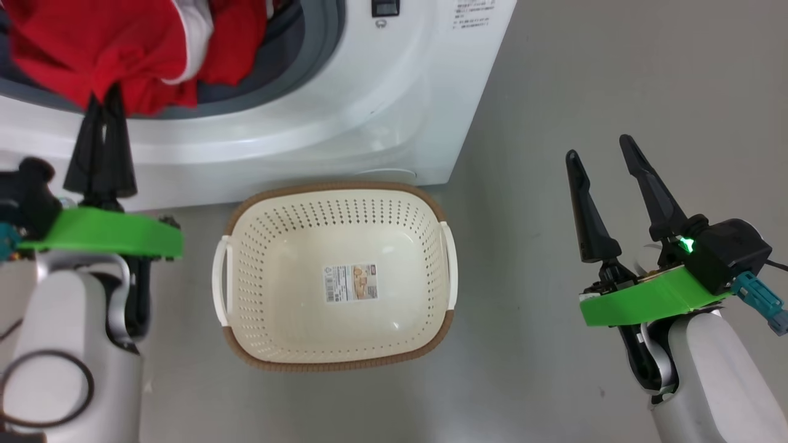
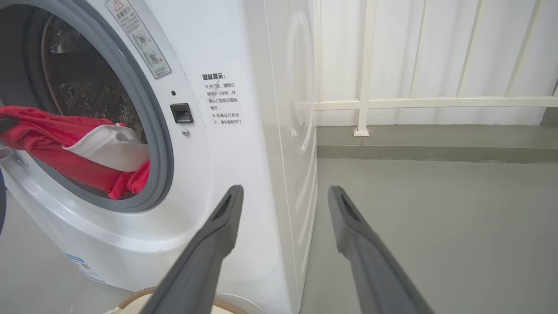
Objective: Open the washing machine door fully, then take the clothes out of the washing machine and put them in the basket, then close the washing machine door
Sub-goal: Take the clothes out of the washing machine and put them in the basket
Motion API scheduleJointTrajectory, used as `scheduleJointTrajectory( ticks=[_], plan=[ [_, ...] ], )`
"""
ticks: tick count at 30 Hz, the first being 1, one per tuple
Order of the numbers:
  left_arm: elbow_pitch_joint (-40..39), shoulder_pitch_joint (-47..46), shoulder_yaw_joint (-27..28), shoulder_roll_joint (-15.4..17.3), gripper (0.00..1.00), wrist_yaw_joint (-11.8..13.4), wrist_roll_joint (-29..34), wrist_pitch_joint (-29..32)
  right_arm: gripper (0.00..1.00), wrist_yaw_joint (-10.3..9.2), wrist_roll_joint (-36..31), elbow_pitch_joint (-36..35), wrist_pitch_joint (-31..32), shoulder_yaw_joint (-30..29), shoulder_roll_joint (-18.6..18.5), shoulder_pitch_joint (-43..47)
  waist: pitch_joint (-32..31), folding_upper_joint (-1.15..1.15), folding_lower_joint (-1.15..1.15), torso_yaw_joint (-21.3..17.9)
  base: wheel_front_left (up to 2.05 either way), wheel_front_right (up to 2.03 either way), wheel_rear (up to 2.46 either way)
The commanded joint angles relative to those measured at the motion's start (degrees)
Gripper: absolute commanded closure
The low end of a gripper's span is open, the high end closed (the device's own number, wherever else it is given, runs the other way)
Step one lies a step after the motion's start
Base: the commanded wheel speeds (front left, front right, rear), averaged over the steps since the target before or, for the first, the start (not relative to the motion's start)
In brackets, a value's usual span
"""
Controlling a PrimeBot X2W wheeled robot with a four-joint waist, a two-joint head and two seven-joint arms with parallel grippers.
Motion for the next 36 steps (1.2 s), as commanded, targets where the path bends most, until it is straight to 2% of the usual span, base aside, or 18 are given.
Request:
scheduleJointTrajectory(
  ticks=[1,14,28,36],
  plan=[
    [-2.71,1.88,1.88,1.52,1.0,-0.4,0.32,-0.45,0.0,0.36,-0.21,-1.08,-0.37,0.94,0.14,1.28,-1.42,0.0,0.0,0.24,0.0,0.0,0.0],
    [-9.58,11.53,1.27,-1.07,1.0,-0.66,0.9,-0.46,0.0,0.36,0.28,-0.79,-0.37,0.53,0.14,3.88,-6.38,0.0,0.0,-0.04,0.0,0.0,0.0],
    [-17.97,19.24,-0.43,-2.87,1.0,0.52,-0.88,1.22,0.0,0.36,0.63,-0.95,-0.37,-0.14,0.14,5.76,-9.15,0.0,0.0,0.25,0.0,0.0,0.0],
    [-16.01,20.83,-2.19,-3.73,1.0,0.81,-2.36,2.13,0.0,0.36,0.47,-1.22,-0.37,0.17,0.14,5.74,-7.99,0.0,0.0,0.8,0.0,0.0,0.0]
  ],
)
